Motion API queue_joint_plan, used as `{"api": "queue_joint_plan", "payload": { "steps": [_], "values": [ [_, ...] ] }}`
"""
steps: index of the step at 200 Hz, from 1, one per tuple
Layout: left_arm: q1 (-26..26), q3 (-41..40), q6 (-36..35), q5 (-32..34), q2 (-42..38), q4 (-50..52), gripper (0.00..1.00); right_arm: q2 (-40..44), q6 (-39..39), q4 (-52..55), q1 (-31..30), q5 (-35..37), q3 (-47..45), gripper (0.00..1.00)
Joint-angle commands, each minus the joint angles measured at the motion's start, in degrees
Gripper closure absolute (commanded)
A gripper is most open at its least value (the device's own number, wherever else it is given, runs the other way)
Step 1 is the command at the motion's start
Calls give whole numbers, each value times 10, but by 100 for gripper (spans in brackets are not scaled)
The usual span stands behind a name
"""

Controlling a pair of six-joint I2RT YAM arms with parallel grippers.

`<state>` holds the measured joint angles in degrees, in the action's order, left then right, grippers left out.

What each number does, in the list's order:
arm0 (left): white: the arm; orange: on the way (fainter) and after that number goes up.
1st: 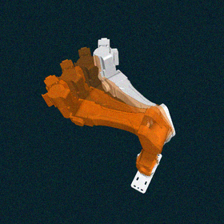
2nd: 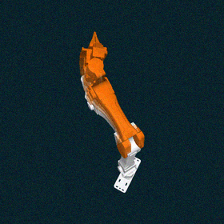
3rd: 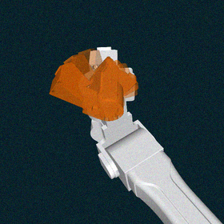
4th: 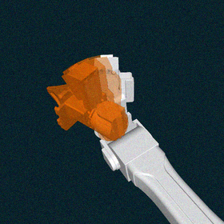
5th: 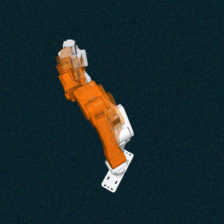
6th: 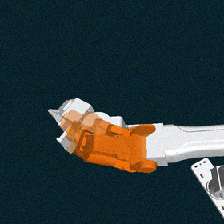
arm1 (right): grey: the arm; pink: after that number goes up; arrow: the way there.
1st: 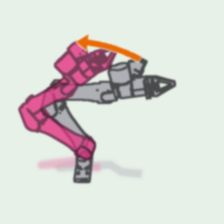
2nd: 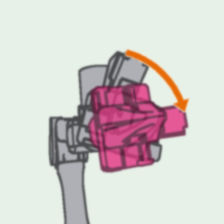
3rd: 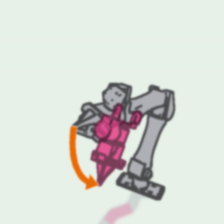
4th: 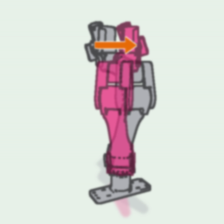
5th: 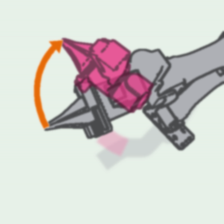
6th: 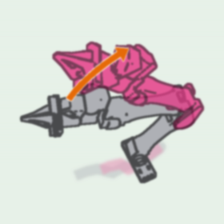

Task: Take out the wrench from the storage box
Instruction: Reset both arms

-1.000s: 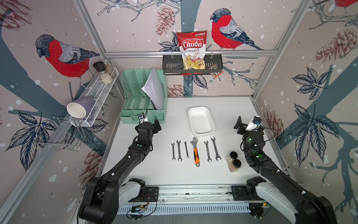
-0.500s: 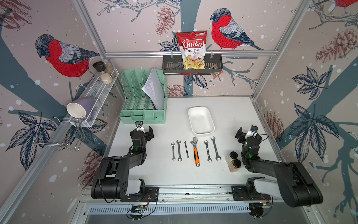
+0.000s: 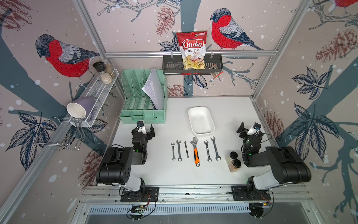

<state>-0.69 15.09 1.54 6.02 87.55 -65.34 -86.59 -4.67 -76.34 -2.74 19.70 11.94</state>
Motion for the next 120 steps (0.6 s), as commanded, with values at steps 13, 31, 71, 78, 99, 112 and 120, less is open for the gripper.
{"api": "queue_joint_plan", "payload": {
  "steps": [13,31,71,78,99,112,120],
  "values": [
    [2,9,1,-7,3,-14,4,4,-19,62,10,-30,10,0],
    [7,15,5,-15,8,-6,4,5,-16,49,6,-25,3,0],
    [6,20,3,-11,13,-2,4,4,-6,51,-6,-11,5,0],
    [6,23,3,-10,16,1,4,2,-6,44,-4,-14,4,0],
    [6,24,4,-11,16,4,4,3,-7,50,-3,-14,6,0],
    [6,20,4,-11,11,0,4,2,-7,49,-3,-15,6,0],
    [6,19,4,-11,10,-2,4,0,-8,55,-4,-16,8,0]
  ]
}}
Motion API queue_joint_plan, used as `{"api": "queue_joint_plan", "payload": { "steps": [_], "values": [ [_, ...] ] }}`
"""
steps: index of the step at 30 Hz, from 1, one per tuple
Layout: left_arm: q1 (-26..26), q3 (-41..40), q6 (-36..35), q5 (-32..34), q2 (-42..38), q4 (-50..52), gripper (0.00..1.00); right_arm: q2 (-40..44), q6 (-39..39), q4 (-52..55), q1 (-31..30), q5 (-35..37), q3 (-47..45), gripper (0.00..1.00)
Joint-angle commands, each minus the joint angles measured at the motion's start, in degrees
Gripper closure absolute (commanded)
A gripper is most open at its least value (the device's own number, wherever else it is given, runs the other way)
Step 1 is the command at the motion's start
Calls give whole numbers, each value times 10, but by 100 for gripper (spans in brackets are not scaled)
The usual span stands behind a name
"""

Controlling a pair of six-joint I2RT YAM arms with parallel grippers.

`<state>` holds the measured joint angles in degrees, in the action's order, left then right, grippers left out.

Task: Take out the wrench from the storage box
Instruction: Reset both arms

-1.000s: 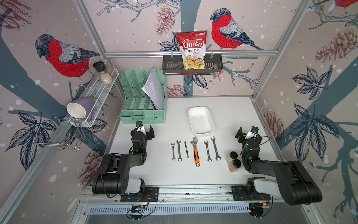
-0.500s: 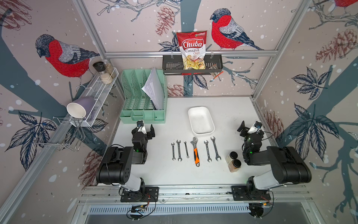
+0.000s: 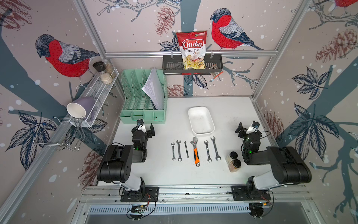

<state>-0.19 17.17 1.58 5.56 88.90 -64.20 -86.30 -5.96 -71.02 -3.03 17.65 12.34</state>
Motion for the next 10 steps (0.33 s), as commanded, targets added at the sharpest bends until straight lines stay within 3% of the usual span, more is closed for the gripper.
{"api": "queue_joint_plan", "payload": {
  "steps": [1,10],
  "values": [
    [1,-3,4,-7,-3,-13,4,-4,6,2,-1,3,6,0],
    [1,-15,3,-9,-13,-29,4,0,13,8,8,-41,6,0]
  ]
}}
